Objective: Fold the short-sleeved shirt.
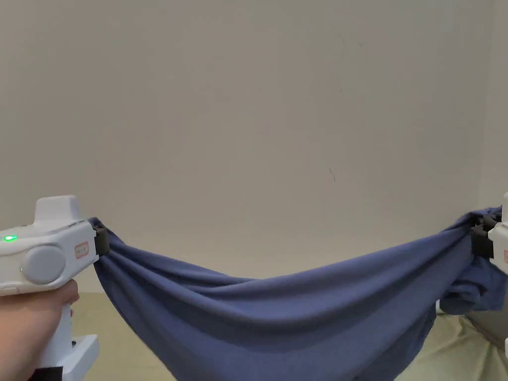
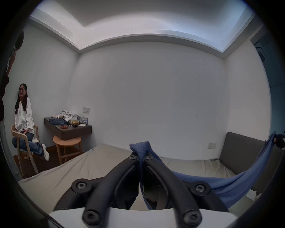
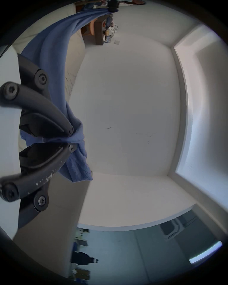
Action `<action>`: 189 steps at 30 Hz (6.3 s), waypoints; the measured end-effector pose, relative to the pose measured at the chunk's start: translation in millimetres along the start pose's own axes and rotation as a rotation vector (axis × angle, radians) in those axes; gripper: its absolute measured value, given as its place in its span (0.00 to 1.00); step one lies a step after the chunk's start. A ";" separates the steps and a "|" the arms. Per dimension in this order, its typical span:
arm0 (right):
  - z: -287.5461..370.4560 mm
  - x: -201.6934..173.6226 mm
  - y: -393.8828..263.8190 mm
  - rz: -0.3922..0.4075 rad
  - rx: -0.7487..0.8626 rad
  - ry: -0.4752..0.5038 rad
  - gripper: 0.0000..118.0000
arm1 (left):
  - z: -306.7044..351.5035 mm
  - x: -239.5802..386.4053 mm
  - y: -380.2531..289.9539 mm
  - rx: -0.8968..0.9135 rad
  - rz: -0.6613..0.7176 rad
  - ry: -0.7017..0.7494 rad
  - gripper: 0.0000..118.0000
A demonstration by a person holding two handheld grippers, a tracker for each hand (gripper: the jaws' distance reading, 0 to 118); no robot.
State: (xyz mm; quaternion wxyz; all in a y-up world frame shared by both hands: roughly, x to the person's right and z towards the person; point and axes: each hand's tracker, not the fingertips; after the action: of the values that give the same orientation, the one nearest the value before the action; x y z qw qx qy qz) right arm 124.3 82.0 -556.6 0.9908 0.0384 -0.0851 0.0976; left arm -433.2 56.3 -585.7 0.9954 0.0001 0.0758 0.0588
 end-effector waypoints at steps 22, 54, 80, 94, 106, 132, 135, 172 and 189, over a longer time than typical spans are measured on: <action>184.1 7.9 -329.9 -0.049 -0.441 0.181 0.07 | 108.7 -67.8 -315.1 -0.498 0.039 0.018 0.02; 381.8 2.5 -300.0 -0.134 -0.407 0.236 0.83 | 334.7 -81.5 -297.3 -0.404 -0.056 -0.118 0.93; 395.8 -145.7 -306.5 -0.152 -0.499 0.615 0.01 | 206.9 -132.7 -412.1 -0.754 -0.107 -0.081 0.84; 366.4 -137.4 -324.2 -0.179 -0.570 0.600 0.01 | 249.6 -95.4 -412.1 -0.647 -0.069 -0.212 0.03; 126.6 -98.2 -344.8 0.003 -0.650 0.514 0.02 | 272.0 -108.2 -383.6 -0.526 0.054 -0.161 0.03; -6.5 -123.6 -432.7 0.083 -0.932 0.481 0.05 | 250.3 -79.3 -369.0 -0.549 0.072 -0.175 0.03; 9.6 -115.7 -413.8 0.033 -0.894 0.484 0.05 | 252.4 -78.5 -360.1 -0.541 0.074 -0.184 0.03; 17.2 6.9 39.7 -0.094 0.028 0.112 0.05 | 36.5 3.7 62.3 -0.029 -0.058 -0.108 0.02; -94.3 7.2 49.4 -0.171 0.121 0.150 0.05 | -65.1 19.4 60.8 0.013 -0.077 -0.029 0.02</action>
State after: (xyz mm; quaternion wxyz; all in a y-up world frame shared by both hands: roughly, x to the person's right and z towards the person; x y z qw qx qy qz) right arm 136.6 140.3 -645.0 0.9950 0.0978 -0.0010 0.0205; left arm -431.1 118.3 -652.5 0.9979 0.0047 0.0615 0.0198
